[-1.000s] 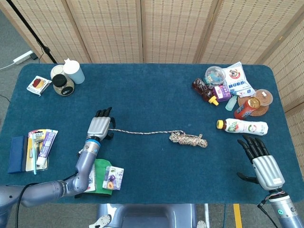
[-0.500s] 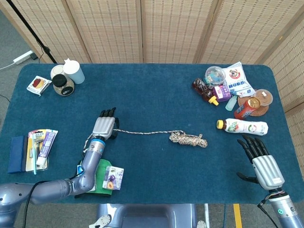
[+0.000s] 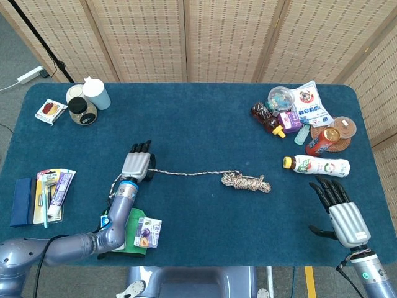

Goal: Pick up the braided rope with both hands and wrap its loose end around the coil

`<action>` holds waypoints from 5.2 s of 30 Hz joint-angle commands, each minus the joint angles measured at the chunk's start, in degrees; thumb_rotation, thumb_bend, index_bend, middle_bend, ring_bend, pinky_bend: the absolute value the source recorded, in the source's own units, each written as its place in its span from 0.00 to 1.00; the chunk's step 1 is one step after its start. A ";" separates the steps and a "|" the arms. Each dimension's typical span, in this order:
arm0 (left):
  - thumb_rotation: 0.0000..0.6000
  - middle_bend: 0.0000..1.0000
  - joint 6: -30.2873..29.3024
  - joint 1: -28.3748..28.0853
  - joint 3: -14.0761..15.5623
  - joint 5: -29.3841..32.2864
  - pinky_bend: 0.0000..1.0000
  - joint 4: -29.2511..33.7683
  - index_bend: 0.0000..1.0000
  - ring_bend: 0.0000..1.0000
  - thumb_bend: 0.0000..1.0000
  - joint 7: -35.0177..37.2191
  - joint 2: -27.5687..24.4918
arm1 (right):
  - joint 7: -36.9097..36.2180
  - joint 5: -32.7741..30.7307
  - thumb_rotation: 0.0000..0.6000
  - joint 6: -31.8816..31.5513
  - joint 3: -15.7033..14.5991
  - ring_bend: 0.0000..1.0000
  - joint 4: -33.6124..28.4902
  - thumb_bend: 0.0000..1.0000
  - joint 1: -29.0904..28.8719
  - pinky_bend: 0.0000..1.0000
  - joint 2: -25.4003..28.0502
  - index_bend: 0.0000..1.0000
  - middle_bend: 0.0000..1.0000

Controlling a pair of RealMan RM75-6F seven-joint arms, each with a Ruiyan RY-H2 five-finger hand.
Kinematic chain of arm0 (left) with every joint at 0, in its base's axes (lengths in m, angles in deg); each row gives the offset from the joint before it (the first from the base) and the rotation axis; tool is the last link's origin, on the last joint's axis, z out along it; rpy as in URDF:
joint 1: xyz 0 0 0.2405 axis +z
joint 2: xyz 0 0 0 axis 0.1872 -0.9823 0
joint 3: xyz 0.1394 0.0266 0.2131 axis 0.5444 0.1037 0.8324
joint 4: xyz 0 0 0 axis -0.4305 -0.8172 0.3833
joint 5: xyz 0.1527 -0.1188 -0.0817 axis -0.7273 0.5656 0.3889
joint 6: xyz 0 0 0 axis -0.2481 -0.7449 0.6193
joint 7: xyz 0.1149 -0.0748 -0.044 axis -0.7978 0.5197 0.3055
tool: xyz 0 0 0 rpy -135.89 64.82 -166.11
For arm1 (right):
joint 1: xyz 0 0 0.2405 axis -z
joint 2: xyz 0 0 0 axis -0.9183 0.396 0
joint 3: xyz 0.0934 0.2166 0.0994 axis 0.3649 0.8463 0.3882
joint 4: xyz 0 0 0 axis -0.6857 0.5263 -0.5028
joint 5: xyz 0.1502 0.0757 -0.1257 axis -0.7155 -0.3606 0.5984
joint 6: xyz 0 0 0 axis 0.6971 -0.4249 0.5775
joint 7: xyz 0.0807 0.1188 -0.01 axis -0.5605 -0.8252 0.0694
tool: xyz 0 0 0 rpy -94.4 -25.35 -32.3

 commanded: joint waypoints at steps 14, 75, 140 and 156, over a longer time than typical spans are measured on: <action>1.00 0.00 -0.13 -0.35 0.32 0.30 0.00 -0.65 0.54 0.00 0.40 -0.40 0.51 | -0.31 0.08 1.00 0.18 -0.11 0.00 -0.13 0.00 -0.06 0.00 0.17 0.00 0.00; 1.00 0.00 -8.78 -0.20 1.43 -4.02 0.00 17.78 0.57 0.00 0.40 -4.18 -11.26 | 14.69 -22.78 1.00 30.77 9.85 0.01 -1.93 0.00 -19.77 0.26 -11.78 0.15 0.11; 1.00 0.00 -9.25 -1.03 4.02 -6.57 0.00 18.72 0.57 0.00 0.40 -4.18 -11.19 | 18.77 -37.65 1.00 25.30 17.90 0.44 -22.68 0.68 -24.16 0.75 -10.55 0.57 0.54; 1.00 0.00 -11.82 -0.02 5.61 -12.79 0.00 28.67 0.57 0.00 0.40 -5.45 -15.45 | 43.11 -59.59 1.00 11.40 25.85 0.56 -16.84 0.80 -35.78 0.97 -23.58 0.59 0.60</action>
